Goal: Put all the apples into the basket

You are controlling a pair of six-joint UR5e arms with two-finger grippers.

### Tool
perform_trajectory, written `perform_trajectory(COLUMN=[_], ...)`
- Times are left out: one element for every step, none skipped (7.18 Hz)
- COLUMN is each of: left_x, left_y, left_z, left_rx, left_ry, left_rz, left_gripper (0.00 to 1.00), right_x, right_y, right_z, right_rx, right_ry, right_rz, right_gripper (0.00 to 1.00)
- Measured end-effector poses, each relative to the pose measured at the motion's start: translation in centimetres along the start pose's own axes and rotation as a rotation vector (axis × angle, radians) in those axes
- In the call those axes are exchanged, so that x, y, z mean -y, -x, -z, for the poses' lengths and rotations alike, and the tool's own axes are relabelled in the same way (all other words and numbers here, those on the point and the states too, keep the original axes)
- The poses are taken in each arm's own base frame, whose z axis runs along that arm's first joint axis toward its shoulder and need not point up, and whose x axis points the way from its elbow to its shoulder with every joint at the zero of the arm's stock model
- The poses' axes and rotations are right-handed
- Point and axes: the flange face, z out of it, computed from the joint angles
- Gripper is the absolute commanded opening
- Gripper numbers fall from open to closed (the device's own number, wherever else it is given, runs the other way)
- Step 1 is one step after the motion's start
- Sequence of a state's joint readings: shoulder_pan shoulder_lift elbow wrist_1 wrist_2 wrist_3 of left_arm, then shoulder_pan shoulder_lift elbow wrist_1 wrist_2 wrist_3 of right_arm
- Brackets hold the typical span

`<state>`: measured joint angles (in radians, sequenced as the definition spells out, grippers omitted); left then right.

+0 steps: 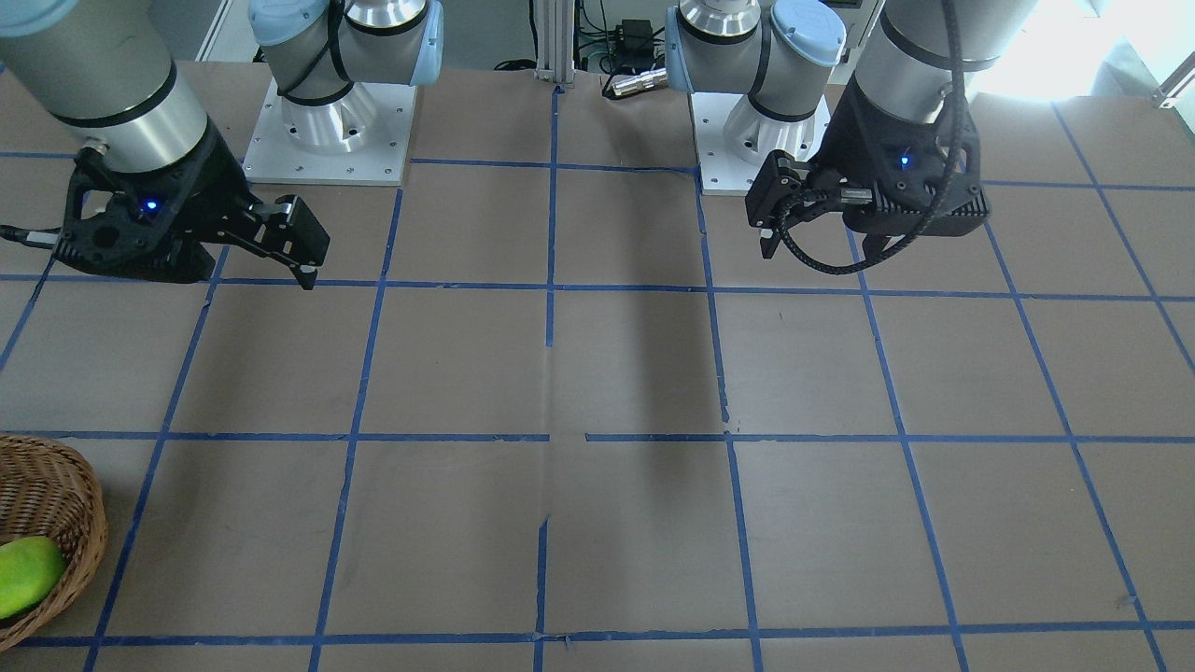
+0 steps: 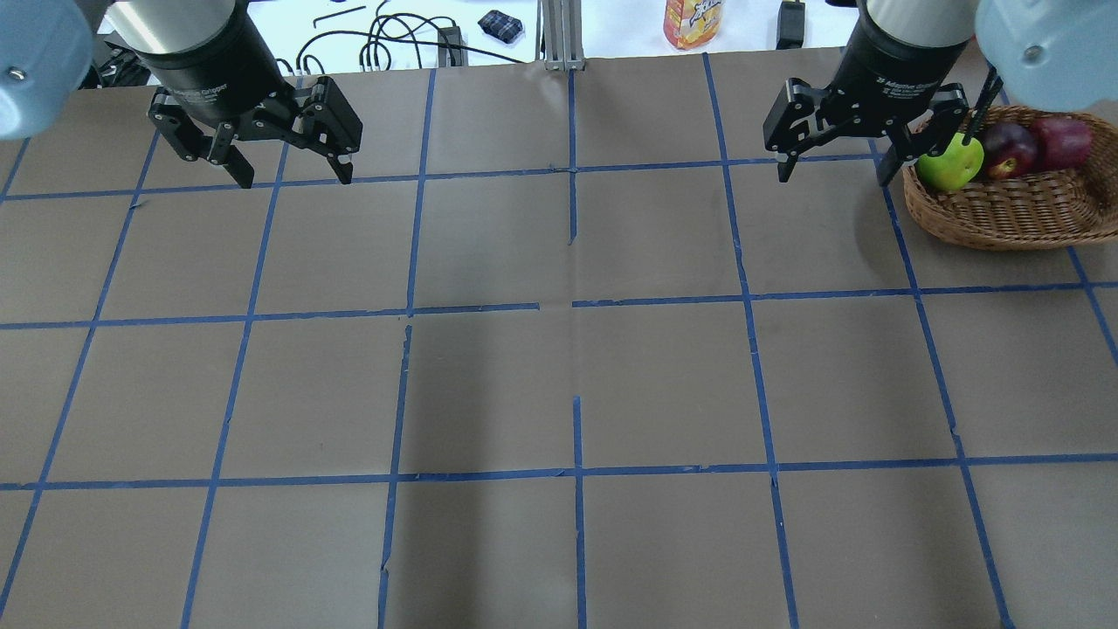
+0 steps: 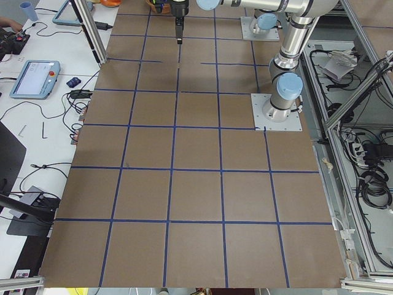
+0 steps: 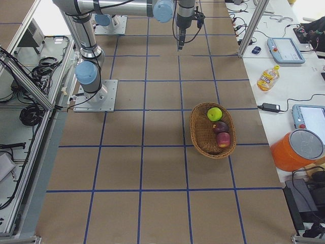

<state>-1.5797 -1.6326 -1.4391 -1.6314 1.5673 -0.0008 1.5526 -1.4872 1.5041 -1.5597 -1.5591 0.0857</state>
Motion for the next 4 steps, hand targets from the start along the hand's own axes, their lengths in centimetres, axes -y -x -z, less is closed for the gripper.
perform_trajectory(left_x=[-0.17, -0.26, -0.33, -0.32], left_y=[-0.03, -0.05, -0.06, -0.05], left_z=[0.15, 0.27, 0.21, -0.11], left_rx=[-0.002, -0.003, -0.004, -0.004], left_ry=[-0.002, -0.004, -0.002, 0.005], left_rz=[-0.001, 0.0, 0.0, -0.001], left_gripper=[1.0, 1.0, 1.0, 1.0], right_x=[-0.37, -0.47, -0.5, -0.51], right_y=[0.61, 0.82, 0.89, 0.92], right_z=[-0.15, -0.47, -0.63, -0.72], right_rx=[-0.005, -0.006, -0.006, -0.005], right_ry=[0.0, 0.0, 0.0, 0.0], right_rz=[-0.008, -0.017, -0.019, -0.02], right_gripper=[1.0, 1.0, 1.0, 1.0])
